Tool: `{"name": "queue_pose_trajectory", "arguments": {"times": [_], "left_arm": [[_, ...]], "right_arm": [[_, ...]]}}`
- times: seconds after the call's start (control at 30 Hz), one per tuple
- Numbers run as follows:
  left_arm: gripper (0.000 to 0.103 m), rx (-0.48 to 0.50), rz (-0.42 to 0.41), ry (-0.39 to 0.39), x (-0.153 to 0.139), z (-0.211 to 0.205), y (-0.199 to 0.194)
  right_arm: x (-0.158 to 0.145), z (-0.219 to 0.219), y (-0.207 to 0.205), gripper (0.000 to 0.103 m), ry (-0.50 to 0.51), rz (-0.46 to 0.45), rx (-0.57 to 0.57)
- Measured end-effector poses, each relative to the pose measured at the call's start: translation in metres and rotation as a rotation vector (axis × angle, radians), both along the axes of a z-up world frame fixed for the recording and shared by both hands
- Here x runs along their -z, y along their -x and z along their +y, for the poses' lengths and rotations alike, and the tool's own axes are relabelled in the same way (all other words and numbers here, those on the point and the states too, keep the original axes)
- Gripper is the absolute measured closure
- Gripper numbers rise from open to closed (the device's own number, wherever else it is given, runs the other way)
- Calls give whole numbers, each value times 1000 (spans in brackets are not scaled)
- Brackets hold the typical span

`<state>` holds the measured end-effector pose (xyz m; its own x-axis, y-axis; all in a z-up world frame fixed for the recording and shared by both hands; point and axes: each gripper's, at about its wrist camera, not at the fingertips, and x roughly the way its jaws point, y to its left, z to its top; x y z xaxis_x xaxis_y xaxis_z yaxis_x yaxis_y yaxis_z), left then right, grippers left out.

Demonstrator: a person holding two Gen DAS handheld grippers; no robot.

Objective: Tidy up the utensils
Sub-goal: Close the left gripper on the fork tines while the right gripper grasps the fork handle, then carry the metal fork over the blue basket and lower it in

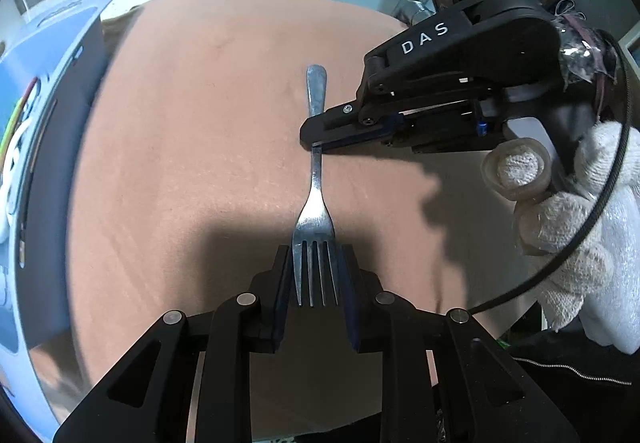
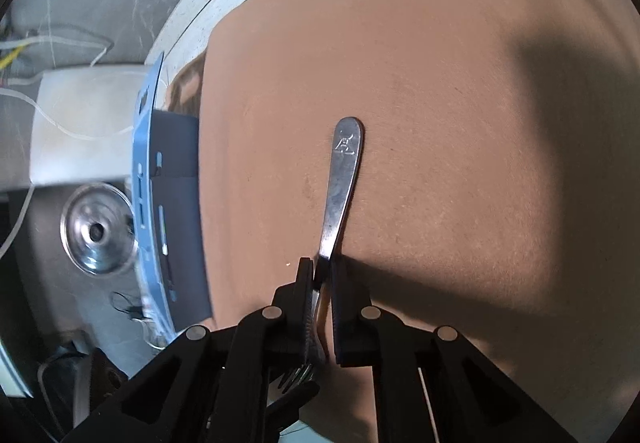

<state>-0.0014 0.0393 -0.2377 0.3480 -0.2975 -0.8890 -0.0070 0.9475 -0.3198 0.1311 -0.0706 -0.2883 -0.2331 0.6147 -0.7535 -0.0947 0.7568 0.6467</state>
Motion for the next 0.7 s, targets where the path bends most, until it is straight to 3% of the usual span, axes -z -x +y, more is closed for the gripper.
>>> {"name": "queue_pose_trajectory", "arguments": {"times": [0.27,0.37,0.7], "left_arm": [[81,-7,-25,-18,-10,5,4],[81,-17,-44,-34,-27,22,6],[81,-100,-94,-63,-55,93,23]], "right_arm": [[-18,6,0,96,-46,-8,10],[-33,19,1,97,-75,-28,-1],[-72,101,7,97,-137,-90,-72]]}}
